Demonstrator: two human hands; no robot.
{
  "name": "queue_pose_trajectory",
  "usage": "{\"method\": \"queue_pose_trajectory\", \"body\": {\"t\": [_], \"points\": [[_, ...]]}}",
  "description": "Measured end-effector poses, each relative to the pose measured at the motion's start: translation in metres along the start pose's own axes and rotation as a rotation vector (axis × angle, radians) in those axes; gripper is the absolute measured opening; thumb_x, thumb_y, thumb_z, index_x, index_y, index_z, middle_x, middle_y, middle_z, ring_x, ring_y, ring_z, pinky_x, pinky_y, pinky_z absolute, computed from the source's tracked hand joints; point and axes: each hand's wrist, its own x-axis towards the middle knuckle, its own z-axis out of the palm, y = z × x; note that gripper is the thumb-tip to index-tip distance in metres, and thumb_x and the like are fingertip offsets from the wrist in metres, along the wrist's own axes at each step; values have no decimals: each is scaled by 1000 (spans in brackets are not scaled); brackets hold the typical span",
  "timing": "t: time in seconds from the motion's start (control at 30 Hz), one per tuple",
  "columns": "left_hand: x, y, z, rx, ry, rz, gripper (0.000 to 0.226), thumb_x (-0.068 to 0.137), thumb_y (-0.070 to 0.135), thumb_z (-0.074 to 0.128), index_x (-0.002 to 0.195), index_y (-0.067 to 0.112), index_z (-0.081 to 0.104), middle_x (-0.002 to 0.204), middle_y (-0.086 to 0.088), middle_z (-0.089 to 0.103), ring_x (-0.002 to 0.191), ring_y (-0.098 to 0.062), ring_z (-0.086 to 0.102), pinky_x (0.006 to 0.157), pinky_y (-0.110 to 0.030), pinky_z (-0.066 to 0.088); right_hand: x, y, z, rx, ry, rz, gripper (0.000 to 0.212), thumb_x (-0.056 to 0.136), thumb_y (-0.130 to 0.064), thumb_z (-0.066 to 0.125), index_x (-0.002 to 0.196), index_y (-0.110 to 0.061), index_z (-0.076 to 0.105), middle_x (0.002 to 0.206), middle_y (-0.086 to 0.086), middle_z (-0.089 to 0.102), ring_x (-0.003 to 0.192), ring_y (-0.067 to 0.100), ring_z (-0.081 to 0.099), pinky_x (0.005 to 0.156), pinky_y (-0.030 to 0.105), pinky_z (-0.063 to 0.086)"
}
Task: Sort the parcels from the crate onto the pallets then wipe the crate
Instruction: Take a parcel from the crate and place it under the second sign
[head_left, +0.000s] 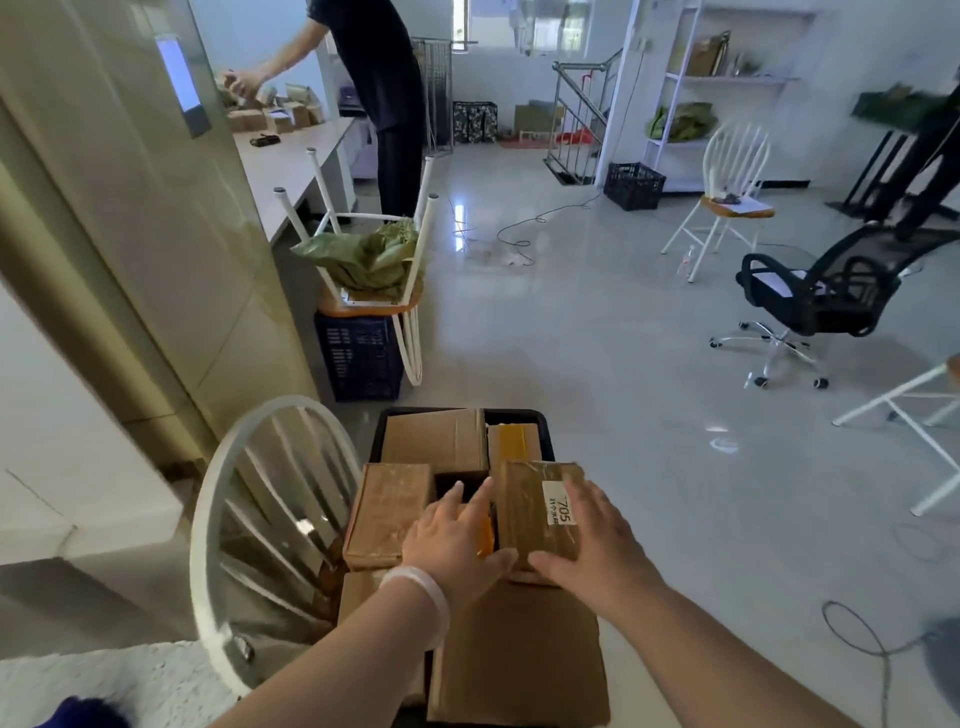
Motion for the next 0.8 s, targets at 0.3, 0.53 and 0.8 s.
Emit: {"method": "queue_pose_trajectory", "body": {"t": [0.3, 0.53, 0.8], "points": [[51, 24, 14, -81, -204, -94, 103, 88, 61, 56, 147, 45, -27, 160, 3, 29, 142, -23, 35, 117, -45, 30, 91, 15, -17, 307, -246, 235, 106, 88, -46, 68, 155, -34, -14, 162, 7, 21, 142, 32, 35, 109, 44, 38], [60, 42, 12, -306, -238, -135, 106, 94, 41, 61, 145, 43, -32, 142, 3, 50, 118, -13, 57, 101, -33, 45, 115, 16, -11, 276, -288, 240, 109, 87, -38, 72, 154, -33, -14, 152, 10, 40, 130, 31, 50, 99, 41, 48], [57, 44, 1, -375, -209, -96, 107, 94, 34, 63, 148, 38, -29, 143, 2, 52, 113, -13, 60, 90, -25, 50, 109, 10, -18, 259, -217, 203, 106, 86, -34, 74, 156, -30, -6, 149, 9, 42, 126, 27, 53, 87, 31, 49]]}}
